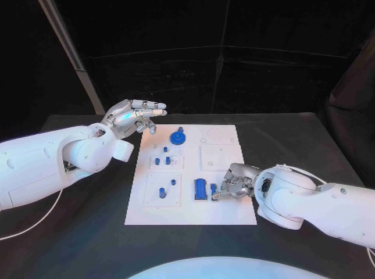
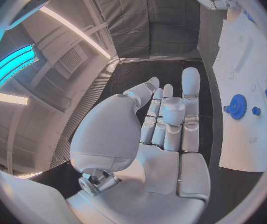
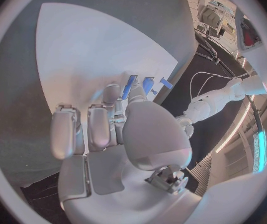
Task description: Assemble the parts on the task board
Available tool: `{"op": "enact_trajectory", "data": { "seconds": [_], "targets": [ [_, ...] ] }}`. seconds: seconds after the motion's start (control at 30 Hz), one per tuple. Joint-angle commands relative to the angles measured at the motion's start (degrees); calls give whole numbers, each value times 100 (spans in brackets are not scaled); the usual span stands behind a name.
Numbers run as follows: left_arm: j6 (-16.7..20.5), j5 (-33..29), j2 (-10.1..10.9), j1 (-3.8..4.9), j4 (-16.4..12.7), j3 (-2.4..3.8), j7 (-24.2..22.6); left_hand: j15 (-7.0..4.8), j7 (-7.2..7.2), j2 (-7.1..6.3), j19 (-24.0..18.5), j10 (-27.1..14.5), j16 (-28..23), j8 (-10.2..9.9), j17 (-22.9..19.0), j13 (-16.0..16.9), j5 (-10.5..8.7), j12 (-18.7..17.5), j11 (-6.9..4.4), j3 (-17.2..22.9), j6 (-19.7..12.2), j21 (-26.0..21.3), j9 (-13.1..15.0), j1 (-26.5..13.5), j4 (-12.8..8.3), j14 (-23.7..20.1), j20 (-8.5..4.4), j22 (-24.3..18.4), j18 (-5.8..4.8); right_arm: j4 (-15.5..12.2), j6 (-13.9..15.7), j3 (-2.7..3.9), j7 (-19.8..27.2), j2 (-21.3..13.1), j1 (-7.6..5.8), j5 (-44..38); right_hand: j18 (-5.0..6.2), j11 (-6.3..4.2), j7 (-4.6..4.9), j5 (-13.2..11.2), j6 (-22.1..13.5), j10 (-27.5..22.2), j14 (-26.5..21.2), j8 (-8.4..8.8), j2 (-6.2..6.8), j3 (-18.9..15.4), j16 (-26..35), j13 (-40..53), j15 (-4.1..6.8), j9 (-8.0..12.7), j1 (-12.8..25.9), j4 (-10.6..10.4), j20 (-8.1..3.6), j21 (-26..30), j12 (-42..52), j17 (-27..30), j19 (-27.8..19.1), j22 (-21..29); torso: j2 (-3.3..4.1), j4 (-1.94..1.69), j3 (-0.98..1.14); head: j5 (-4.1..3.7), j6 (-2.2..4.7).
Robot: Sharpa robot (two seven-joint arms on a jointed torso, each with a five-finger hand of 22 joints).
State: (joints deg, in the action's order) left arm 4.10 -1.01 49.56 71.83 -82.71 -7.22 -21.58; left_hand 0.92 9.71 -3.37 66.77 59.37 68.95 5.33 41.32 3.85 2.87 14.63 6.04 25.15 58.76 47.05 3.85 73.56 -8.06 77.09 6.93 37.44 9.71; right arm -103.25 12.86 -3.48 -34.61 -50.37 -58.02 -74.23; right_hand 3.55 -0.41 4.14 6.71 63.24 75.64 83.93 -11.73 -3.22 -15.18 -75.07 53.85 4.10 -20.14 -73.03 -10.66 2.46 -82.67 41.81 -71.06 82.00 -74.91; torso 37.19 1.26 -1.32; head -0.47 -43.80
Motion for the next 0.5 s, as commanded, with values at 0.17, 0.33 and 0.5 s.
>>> {"op": "enact_trajectory", "data": {
  "seconds": [0.17, 0.33, 0.5],
  "targets": [
    [-65, 9, 0, 8, -13, 4, -11, 15, 9, 19, -46, -28, -5, -28, -7, 0, 0, 38, 6, -28, -23, -39, 0, 20, 1, -43, -4, -7, 84, 23, -246, -11, 2, 39, 4, -112, -27, 25, 15, -27, 2, -17, 272, 61, 34, 2, 35, -6, -12, -2, -241, 238, -1, 38, -72, 10, -35, -120, -3, 9, -2, -4, -7],
    [-63, 9, 3, 8, -14, 4, -13, 15, 9, 19, -46, -28, -5, -28, -7, 0, 0, 38, 6, -28, -23, -39, 0, 20, 1, -43, -4, -7, 84, -74, -36, -10, 231, -56, 4, 12, -20, 41, 26, -184, -22, -27, 267, 92, 137, -189, 61, -23, -27, -12, 30, 142, 12, 59, -122, 35, -55, -90, -13, 10, 0, -9, 5],
    [-54, 9, 1, 7, -8, 4, -26, 16, 8, 21, -50, -30, -43, -29, -101, -1, 0, 41, 7, -32, -22, -42, 0, 17, 3, -73, -4, -9, 83, -168, 321, -9, 1007, -263, 1, 604, 43, 119, 118, -307, -305, -294, 189, 254, 260, -279, 321, -379, -85, 31, 142, 86, 53, 240, -656, 318, -245, 200, -32, 5, -9, -35, 64]
  ]
}}
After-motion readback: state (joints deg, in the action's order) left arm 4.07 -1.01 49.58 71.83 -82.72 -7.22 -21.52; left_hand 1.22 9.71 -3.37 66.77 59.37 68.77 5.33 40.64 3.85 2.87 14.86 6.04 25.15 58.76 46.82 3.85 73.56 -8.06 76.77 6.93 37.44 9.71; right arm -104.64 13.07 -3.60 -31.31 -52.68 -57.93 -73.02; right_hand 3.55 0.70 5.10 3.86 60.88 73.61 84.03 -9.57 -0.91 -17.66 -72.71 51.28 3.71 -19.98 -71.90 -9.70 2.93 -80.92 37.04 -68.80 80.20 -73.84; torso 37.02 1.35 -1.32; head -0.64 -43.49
